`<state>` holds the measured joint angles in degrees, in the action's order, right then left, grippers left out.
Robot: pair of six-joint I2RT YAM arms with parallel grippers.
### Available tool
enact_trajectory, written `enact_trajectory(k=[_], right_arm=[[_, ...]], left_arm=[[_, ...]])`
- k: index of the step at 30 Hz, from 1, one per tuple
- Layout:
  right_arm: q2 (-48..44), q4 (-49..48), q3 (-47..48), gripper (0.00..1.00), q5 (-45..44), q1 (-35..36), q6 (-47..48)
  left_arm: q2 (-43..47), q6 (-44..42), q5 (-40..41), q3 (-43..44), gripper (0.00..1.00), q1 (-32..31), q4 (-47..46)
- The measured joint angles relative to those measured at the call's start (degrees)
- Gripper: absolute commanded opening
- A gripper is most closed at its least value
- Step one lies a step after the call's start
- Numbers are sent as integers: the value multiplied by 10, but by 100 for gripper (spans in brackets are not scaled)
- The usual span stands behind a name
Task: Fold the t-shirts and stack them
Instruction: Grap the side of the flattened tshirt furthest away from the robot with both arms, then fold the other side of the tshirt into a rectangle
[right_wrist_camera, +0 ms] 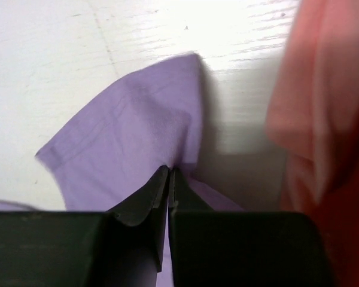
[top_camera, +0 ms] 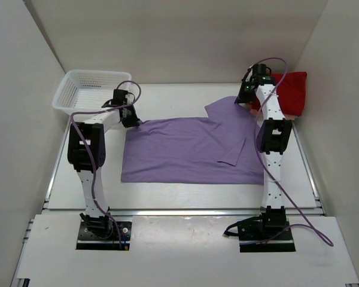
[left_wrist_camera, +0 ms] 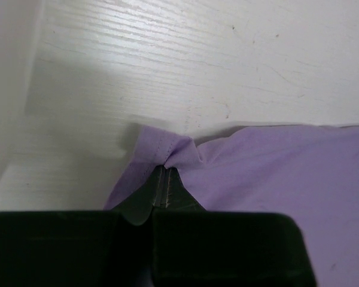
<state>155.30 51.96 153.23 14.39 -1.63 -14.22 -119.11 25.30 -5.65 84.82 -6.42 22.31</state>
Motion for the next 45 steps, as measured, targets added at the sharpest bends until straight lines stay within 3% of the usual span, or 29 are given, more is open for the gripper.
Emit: enact_trajectory(k=[10,16,21,28,39,45], right_arm=[[-139,67,-49,0,23,-48,59],[-243,81,-177,0,34,-61,72],[-268,76,-263,0,41,-51,83],[-345,48,-459,0,61,-33,84],[-531,-42,-691,0,88,-62,85],[-565,-94,-766,0,102,-99,91]], left_arm=[[56,-18,-34,-48,0,12,-21],[94,-21,-53,-96,0,14,-42],[109,-21,-63,-133,0,14,-52],[158,-22,-73,-191,0,15,-60],[209,-29,-85,-247,0,22,-79],[214,-21,-96,-260,0,23,-112]])
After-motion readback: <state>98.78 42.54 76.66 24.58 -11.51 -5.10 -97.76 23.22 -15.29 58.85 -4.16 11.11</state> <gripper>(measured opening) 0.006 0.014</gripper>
